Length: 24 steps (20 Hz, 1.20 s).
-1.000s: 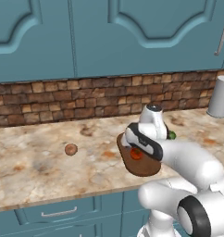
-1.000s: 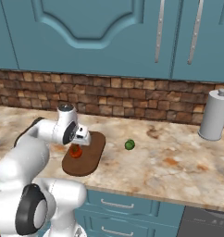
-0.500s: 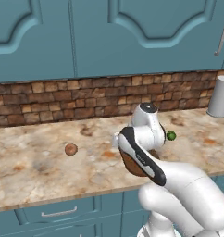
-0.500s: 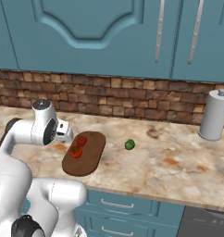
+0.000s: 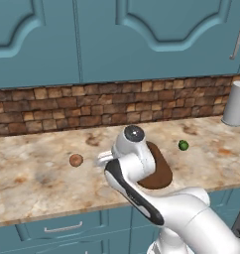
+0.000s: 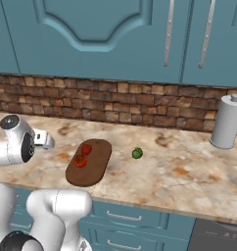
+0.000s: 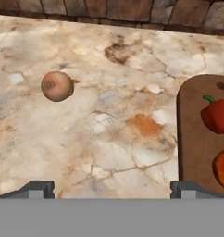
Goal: Place the avocado, onion, tomato, and bell pepper on the cutting board.
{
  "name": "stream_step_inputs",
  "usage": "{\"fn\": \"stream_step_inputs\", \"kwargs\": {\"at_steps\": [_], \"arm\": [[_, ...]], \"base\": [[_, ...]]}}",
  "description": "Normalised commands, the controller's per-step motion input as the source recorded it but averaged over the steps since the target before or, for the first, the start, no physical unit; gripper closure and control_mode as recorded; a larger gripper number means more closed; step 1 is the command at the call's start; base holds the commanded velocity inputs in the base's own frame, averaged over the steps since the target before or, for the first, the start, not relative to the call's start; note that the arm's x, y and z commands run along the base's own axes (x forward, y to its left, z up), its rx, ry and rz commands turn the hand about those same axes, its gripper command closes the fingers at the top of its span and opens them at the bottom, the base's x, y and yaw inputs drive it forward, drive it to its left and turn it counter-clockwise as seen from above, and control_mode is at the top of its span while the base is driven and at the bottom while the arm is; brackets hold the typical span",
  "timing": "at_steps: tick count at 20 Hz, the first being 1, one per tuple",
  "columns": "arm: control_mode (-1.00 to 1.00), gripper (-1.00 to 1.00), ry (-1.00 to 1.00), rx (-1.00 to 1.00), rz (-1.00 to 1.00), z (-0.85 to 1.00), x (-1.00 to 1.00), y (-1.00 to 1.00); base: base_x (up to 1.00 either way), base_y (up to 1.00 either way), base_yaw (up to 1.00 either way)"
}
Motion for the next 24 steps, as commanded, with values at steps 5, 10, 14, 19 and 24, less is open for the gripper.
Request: {"fn": "stream_step_inputs", "kwargs": {"at_steps": [5,10,14,19,24], "arm": [[-1.0,-1.0,0.1,0.0,0.0,0.39,0.51,0.51],[-1.0,-1.0,0.23,0.0,0.0,0.43,0.44,0.47],[-1.0,-1.0,0.03,-0.05,0.0,-0.02,0.18,0.62],[-1.0,-1.0,0.0,-0.03,0.0,-0.28,0.22,0.51],[-1.0,-1.0,0.0,0.0,0.0,-0.31,0.33,0.37]], "base": [[0.0,0.0,0.0],[0.0,0.0,0.0],[0.0,0.0,0.0],[0.0,0.0,0.0],[0.0,0.0,0.0]]}}
